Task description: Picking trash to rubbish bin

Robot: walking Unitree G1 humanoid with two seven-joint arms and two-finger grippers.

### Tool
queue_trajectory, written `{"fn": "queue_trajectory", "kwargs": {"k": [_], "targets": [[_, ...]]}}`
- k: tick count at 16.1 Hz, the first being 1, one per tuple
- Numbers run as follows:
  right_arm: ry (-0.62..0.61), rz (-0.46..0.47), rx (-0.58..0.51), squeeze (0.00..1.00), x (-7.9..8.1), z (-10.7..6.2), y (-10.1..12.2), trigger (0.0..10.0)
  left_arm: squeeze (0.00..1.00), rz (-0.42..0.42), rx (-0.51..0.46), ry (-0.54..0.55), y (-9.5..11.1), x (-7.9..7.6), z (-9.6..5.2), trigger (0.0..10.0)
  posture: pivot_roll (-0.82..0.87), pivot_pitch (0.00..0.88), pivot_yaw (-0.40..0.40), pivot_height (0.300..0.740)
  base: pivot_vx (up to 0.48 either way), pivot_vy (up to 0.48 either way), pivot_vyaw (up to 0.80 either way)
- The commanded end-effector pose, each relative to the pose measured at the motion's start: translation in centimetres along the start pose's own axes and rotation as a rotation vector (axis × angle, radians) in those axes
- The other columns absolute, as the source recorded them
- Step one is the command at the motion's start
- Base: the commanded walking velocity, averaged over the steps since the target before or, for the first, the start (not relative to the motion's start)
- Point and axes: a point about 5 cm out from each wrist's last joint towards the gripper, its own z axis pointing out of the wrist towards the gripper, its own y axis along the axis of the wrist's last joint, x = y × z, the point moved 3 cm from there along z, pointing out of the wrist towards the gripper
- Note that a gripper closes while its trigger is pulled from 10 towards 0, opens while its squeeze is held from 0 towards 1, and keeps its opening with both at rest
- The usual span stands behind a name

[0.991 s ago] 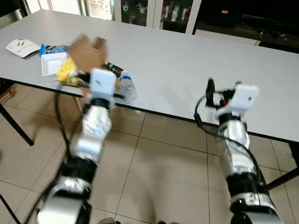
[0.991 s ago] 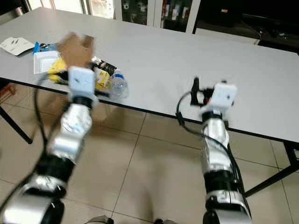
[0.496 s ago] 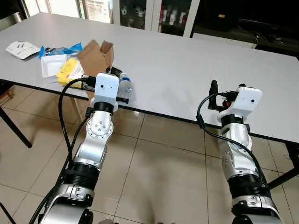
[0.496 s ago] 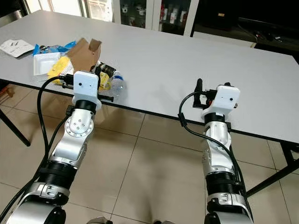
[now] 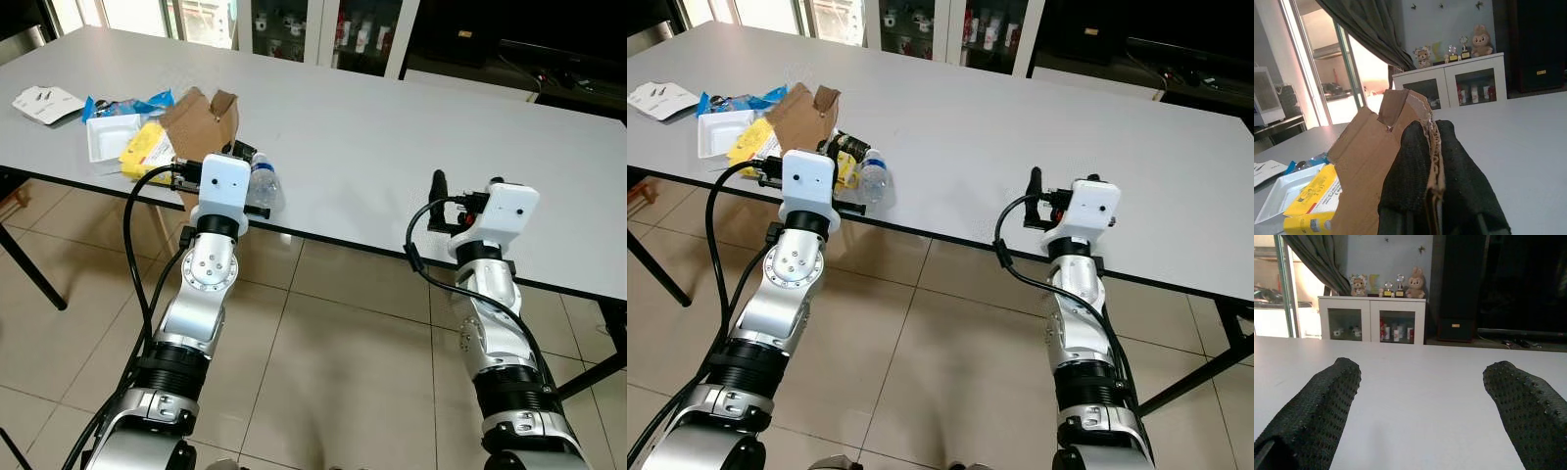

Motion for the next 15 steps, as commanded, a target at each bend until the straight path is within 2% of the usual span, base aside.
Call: {"fn": "queue_trajectory", "kwargs": {"k": [1,6,15], "targets": [[0.020,-0.014,-0.005,0.00,0.23,0.11,0.35,10.0,0.00,0.017,-0.006,-0.001,0.36,0.00,0.05,10.0,-0.05,0.040,-0.094,0.740,0.000,0.000,0.80],[0.040,-0.007,0.001,0.00,0.74,0.19,0.26,10.0,0.00,0.052,-0.007,0.001,0.51,0.09,0.21,10.0,-0.04,0.050,-0.095,0.740,0.000,0.000,0.80],[0.066,-0.002,0.018,0.00,1.13,-0.03,-0.08,10.0,0.00,0.048,0.005,-0.008,0.45,-0.30,0.19,10.0,-0.05,0.058,-0.094,0.740,0.000,0.000,0.80]]}}
